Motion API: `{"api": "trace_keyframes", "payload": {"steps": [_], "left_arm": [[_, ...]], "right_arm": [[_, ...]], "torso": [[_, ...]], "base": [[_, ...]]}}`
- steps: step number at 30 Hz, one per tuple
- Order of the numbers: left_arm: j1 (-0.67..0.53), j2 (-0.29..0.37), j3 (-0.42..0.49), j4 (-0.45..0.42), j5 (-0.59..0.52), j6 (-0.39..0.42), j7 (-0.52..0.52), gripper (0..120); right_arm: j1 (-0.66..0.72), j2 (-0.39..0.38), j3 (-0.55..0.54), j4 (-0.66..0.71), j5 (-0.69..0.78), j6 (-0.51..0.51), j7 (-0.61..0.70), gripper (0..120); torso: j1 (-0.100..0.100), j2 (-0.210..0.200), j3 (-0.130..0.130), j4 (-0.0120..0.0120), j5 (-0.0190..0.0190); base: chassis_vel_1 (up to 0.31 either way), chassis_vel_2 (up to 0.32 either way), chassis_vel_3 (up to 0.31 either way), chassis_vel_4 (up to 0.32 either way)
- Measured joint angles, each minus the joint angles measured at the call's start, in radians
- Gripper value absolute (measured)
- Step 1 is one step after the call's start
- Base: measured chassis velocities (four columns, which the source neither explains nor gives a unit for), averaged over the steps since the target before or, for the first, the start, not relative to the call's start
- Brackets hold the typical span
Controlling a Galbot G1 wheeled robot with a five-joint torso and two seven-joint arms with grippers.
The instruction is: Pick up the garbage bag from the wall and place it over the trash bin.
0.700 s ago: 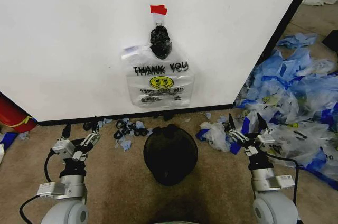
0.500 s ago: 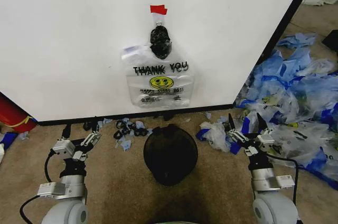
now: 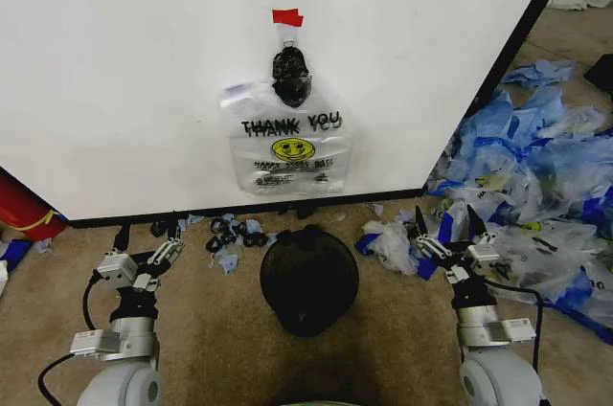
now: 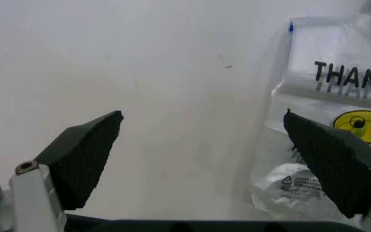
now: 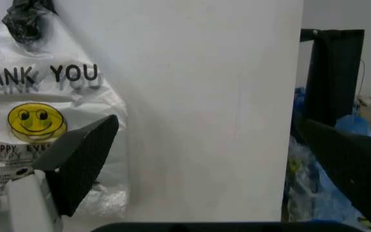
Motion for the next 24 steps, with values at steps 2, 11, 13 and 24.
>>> {"api": "trace_keyframes", "payload": {"steps": [2,11,13,24], "left_arm": [[0.0,-0.001,0.001,0.004,0.001,-0.002,0.0,99],[0.003,-0.013,0.002,0.018,0.013,-0.006,0.0,99],[0.002,-0.015,0.004,0.025,0.019,-0.006,0.001,99],[-0.013,-0.037,0.011,0.053,0.054,0.006,0.001,99]], "right_arm": [[0.001,-0.001,-0.005,0.001,0.008,-0.002,0.0,100],[0.075,-0.046,-0.112,0.038,0.229,-0.101,0.039,100],[0.106,-0.059,-0.148,0.054,0.305,-0.134,0.055,100],[0.327,-0.118,-0.314,0.048,0.62,-0.182,0.069,100]], "torso": [[0.0,0.0,0.0,0.0,0.0],[0.0,0.0,0.0,0.0002,0.0],[0.0,0.0,0.0,0.0003,-0.0001],[0.0,0.0,0.0,0.0002,-0.0001]], "base": [[0.0,0.0,0.0,0.0],[0.0,0.0,0.0,0.0],[0.0,0.0,0.0,0.0],[0.0,0.0,0.0,0.0]]}}
